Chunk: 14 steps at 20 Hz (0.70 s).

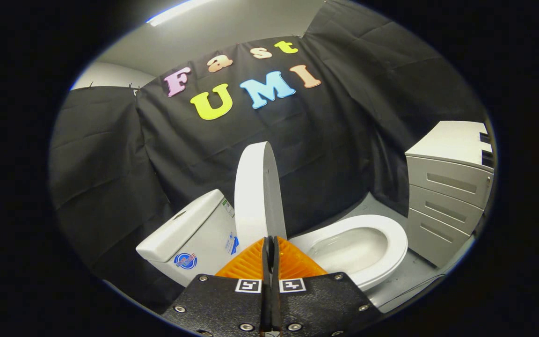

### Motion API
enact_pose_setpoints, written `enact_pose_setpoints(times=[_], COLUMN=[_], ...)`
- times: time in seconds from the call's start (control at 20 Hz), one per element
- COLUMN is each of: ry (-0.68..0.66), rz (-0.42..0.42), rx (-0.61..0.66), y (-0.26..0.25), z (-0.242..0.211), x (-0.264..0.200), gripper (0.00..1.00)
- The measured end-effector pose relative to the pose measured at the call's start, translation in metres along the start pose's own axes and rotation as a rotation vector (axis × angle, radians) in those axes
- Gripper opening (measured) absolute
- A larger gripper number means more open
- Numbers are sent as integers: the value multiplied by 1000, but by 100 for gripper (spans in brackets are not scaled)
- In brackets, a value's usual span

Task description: Open the toilet lid.

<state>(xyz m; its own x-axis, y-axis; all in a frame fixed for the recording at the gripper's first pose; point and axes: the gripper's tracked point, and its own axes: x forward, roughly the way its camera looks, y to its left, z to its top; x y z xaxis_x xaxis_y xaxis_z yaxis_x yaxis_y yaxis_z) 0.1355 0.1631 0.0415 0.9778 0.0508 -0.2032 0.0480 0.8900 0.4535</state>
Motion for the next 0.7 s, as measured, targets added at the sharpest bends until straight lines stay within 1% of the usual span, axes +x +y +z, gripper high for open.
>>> enact_pose_setpoints(times=[0.2,0.7], ry=[4,12], rz=[13,38], rx=[-12,-107], y=[12,43], z=[-2,-10], x=[1,0], gripper=[0,0])
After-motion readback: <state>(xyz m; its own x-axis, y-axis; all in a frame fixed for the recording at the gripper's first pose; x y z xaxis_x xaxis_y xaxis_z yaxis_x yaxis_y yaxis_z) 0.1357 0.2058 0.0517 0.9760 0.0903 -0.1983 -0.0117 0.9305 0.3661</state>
